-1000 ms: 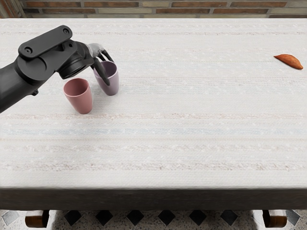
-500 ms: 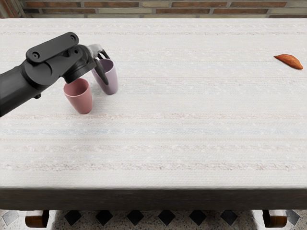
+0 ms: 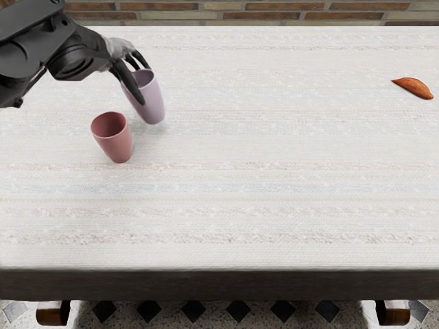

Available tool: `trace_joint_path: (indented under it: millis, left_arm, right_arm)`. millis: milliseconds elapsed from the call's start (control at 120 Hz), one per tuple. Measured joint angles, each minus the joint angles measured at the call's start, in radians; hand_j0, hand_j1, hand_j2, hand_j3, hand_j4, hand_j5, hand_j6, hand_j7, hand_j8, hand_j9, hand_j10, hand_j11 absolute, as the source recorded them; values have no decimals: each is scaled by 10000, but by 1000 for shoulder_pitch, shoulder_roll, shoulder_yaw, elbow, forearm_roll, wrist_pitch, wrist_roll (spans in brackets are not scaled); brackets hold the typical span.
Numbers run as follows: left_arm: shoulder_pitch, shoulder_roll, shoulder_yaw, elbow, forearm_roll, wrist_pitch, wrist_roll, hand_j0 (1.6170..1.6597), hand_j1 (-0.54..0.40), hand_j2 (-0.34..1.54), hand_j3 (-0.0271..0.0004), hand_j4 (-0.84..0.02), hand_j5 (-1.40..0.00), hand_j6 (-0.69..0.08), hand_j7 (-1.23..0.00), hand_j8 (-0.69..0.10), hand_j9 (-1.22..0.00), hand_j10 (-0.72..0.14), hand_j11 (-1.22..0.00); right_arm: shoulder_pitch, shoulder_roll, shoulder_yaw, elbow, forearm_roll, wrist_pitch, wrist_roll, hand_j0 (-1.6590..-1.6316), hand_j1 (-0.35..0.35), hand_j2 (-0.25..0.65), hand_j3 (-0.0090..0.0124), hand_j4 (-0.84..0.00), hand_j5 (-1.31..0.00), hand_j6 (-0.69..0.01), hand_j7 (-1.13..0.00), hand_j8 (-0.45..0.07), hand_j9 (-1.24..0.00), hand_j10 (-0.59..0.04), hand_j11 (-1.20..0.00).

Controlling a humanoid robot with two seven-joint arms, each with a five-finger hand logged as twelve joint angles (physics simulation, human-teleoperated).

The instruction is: Pick up cup and place in cup with left hand

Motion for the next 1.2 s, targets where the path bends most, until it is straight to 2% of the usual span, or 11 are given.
trace_joint_path:
  millis: [67, 75, 133, 167, 267, 325, 350, 392, 483, 742, 1200]
  left_arm:
    - [-6, 60, -2, -35, -34, -38, 0, 16521, -699, 490, 1, -4216, -7617, -2562, -7678, -3089, -7626, -4842, -7663]
    - [-6, 77, -4, -47, -38, -39, 0, 16517, -431, 407, 1, -4201, -7640, -2599, -7707, -3128, -7649, -4872, -7690]
    - [-6, 161, -22, -141, -47, -51, 0, 16525, -794, 1026, 0, -4478, -7595, -2867, -7695, -3262, -7727, -5085, -7764]
    - [-7, 188, -33, -203, -51, -53, 0, 16536, -1093, 2211, 0, -4725, -7496, -2898, -7635, -3280, -7732, -5059, -7790]
    - [-13, 221, -56, -359, -60, -32, 0, 16550, -1483, 3845, 0, -4891, -7568, -3094, -7682, -3362, -7819, -5279, -7873]
    - [-14, 231, -67, -414, -64, -25, 0, 16551, -1486, 3940, 0, -4847, -7768, -3054, -7831, -3377, -7941, -5336, -7931]
    - [-17, 248, -71, -437, -68, -24, 0, 16552, -1498, 3910, 0, -4736, -7982, -2985, -7998, -3044, -8039, -5260, -7963]
    - [-19, 273, -78, -475, -67, -20, 0, 16554, -1620, 4275, 0, -4772, -8016, -2982, -8022, -3462, -8132, -5325, -8016]
    - [-22, 299, -86, -537, -68, -20, 0, 16558, -1679, 4539, 0, -4706, -8075, -2920, -8022, -3202, -8208, -5283, -8116]
    - [-25, 353, -85, -579, -58, -29, 0, 16553, -1343, 4067, 0, -4849, -8297, -3031, -8270, -3325, -8462, -5365, -8290]
    - [-36, 409, -66, -536, 13, -84, 0, 16549, -1206, 4086, 0, -4955, -8465, -3156, -8238, -3464, -8491, -5468, -8356]
  right_arm:
    - [0, 0, 0, 0, 0, 0, 0, -16581, -3489, -2, 0, 0, 1, 9, 0, 7, 1, 5, 1]
    - [0, 0, 0, 0, 0, 0, 0, -16581, -3489, -2, 0, 1, 1, 10, 0, 7, 1, 5, 1]
    - [0, 0, 0, 0, 0, 0, 0, -16581, -3489, -2, 0, 0, 1, 8, 0, 6, 1, 4, 0]
    - [0, 0, 0, 0, 0, 0, 0, -16581, -3489, -2, 0, -1, 1, 6, 0, 5, 0, 4, 0]
    - [0, 0, 0, 0, 0, 0, 0, -16581, -3489, -2, 0, 0, 1, 6, 0, 4, 0, 3, 0]
    - [0, 0, 0, 0, 0, 0, 0, -16581, -3489, -2, 0, 0, 1, 7, 0, 5, 1, 4, 0]
    - [0, 0, 0, 0, 0, 0, 0, -16581, -3489, -2, 0, 0, 1, 8, 0, 6, 1, 4, 0]
    - [0, 0, 0, 0, 0, 0, 0, -16581, -3489, -2, 0, 0, 1, 7, 0, 5, 1, 4, 0]
    - [0, 0, 0, 0, 0, 0, 0, -16581, -3489, -2, 0, 0, 1, 6, 0, 5, 0, 3, 0]
    - [0, 0, 0, 0, 0, 0, 0, -16581, -3489, -2, 0, 1, 1, 7, 0, 5, 1, 3, 0]
    - [0, 0, 0, 0, 0, 0, 0, -16581, -3489, -2, 0, 0, 1, 6, 0, 5, 0, 3, 0]
